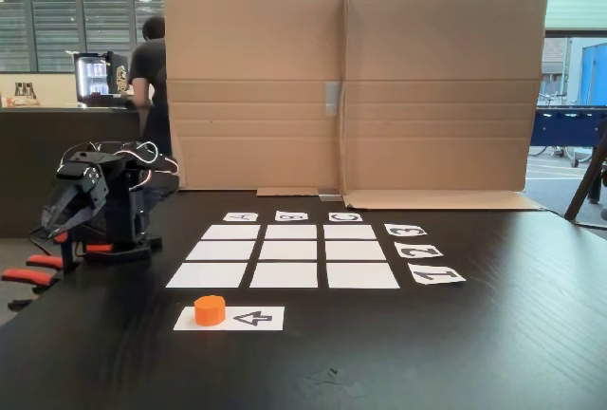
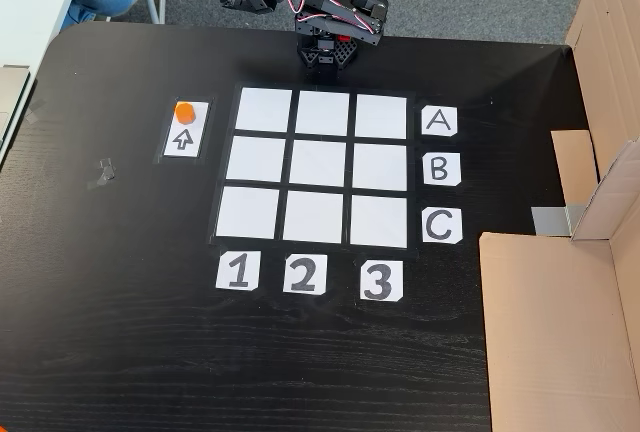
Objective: Pick up the round, orange token and place it in the grid on square B3.
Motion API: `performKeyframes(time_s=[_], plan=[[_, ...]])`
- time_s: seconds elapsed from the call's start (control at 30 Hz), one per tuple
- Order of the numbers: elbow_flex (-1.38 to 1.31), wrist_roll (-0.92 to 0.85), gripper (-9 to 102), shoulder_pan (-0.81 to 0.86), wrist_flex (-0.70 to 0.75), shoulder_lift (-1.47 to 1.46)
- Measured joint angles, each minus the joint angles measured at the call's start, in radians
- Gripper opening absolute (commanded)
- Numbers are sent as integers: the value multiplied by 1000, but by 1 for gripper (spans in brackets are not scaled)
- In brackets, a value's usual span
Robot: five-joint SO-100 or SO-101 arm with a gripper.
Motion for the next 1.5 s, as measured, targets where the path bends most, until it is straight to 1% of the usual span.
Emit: performKeyframes(time_s=[1.23,1.37,1.5], plan=[[0,0,-1,0,0,0],[0,-23,-1,-48,2,-5],[-5,-28,-1,-60,2,-71]])
